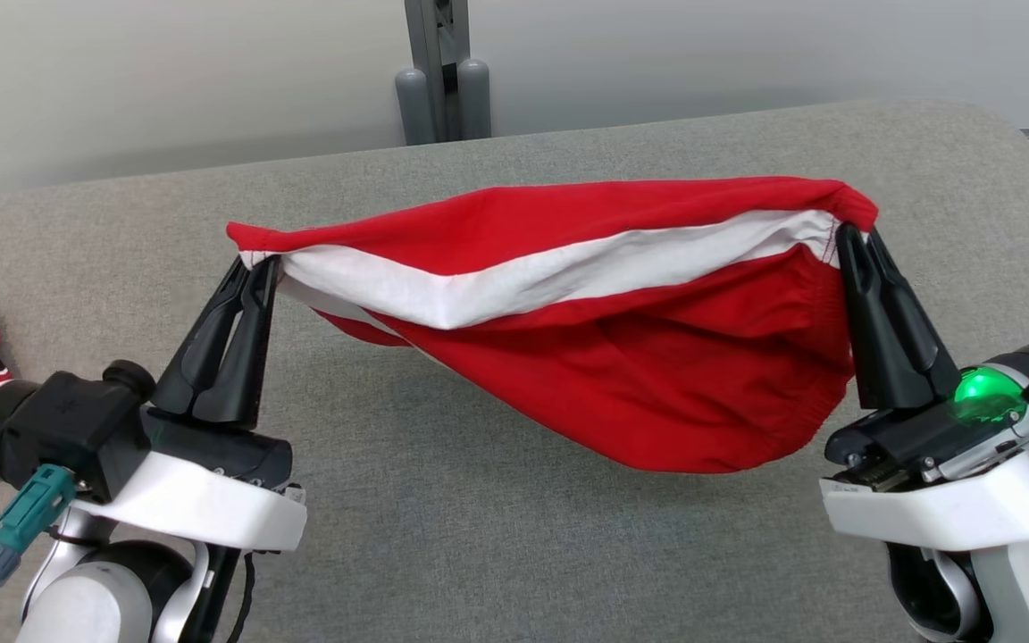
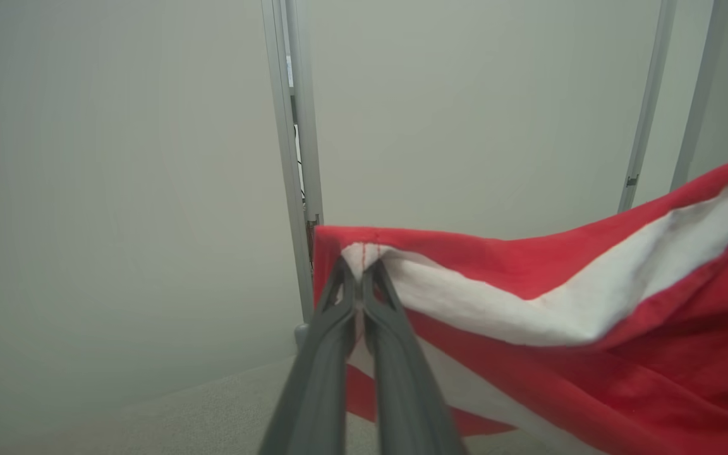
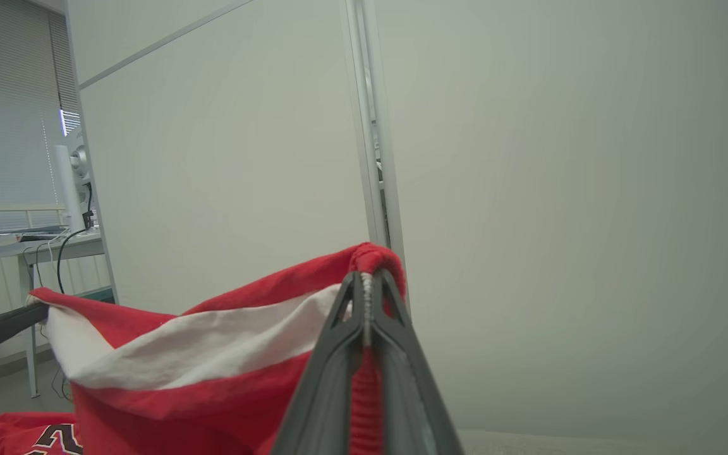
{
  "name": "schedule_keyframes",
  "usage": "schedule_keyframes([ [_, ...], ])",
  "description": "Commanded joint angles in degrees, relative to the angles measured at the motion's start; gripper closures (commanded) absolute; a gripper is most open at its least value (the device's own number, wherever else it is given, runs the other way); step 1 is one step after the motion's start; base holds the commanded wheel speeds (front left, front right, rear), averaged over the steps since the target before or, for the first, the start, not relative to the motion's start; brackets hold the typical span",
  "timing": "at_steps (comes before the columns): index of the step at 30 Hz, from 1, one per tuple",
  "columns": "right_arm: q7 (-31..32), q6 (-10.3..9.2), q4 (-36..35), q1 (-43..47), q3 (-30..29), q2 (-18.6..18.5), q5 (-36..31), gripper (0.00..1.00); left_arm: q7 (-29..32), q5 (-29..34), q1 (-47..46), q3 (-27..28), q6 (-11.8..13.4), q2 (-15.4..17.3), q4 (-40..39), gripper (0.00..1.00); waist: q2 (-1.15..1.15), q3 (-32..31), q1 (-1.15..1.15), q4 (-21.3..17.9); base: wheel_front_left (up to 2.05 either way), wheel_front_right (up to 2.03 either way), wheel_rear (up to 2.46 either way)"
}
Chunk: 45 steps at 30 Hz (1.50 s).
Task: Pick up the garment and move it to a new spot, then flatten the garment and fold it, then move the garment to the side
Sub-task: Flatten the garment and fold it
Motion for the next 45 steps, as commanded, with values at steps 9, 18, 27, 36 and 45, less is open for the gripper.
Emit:
schedule_keyframes([
  [9,0.7,0.03,2.6,1.4,1.3,0.1,0.6,1.00,0.2,-1.0,1.1,-1.4,-0.1,-0.6,2.3,1.00,0.00,0.9,0.00,-0.3,0.00,0.00,0.00],
  [18,1.5,0.03,14.9,2.6,5.2,0.8,1.7,1.00,-1.9,-2.8,1.6,-2.7,-1.2,-1.9,16.5,1.00,0.00,3.0,0.00,-0.6,0.00,0.00,0.00],
  [27,0.5,0.03,27.2,-0.8,8.5,1.1,3.6,1.00,-4.4,-5.1,-1.7,-3.6,-3.6,-3.8,32.2,1.00,0.00,4.9,0.00,-0.7,0.00,0.00,0.00],
  [36,-0.7,0.03,32.4,-4.0,10.2,1.2,5.1,0.00,-8.2,-4.3,-5.3,-3.8,-3.9,-4.2,37.9,0.00,0.00,5.4,0.00,-0.1,0.00,0.00,0.00],
  [45,-1.0,0.03,29.4,-1.2,5.8,0.3,1.1,0.00,-13.5,-3.1,-2.7,-1.2,0.0,-2.8,33.0,0.00,0.00,3.8,0.00,0.7,0.00,0.00,0.00],
])
